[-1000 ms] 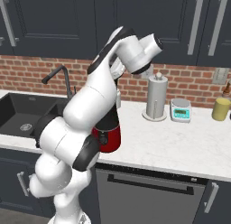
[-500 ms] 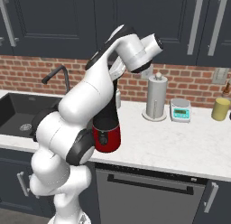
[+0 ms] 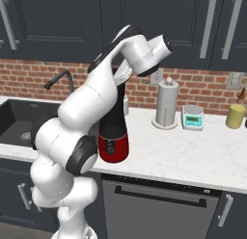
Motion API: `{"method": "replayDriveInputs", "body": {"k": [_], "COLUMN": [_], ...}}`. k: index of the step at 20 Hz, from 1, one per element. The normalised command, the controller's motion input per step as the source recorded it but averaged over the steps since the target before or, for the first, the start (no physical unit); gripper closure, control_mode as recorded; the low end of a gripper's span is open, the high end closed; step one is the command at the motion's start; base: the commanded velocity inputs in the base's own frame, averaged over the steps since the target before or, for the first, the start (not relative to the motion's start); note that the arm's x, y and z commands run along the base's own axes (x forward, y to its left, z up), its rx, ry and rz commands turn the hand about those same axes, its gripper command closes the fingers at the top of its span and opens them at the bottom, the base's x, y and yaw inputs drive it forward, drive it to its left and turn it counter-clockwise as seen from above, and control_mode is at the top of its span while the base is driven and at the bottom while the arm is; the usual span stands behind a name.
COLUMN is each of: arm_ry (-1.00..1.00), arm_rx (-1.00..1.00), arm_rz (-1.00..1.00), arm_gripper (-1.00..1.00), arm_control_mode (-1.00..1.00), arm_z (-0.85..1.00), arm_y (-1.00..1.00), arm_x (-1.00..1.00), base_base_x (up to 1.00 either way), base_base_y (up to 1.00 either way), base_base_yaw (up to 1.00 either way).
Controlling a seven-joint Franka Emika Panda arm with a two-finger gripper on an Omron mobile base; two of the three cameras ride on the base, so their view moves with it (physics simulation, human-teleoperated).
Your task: Close the lid blender by securely placing the lid on top.
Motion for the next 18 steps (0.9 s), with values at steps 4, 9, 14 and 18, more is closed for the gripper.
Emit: {"method": "replayDriveInputs", "body": {"k": [4,9,14,18], "arm_ry": [0.0,0.0,-0.05,-0.08], "arm_rx": [0.0,0.0,0.0,0.0], "arm_rz": [0.0,0.0,0.0,0.0], "arm_gripper": [-1.0,-1.0,-1.0,-1.0], "arm_control_mode": [-1.0,-1.0,-1.0,-1.0], "arm_z": [-0.01,0.0,0.03,0.08], "arm_y": [0.1,0.0,0.0,0.0], "arm_x": [0.01,0.0,-0.06,-0.15], "base_base_x": [0.0,0.0,0.0,0.0], "base_base_y": [0.0,0.0,0.0,0.0], "base_base_yaw": [0.0,0.0,0.0,0.0]}}
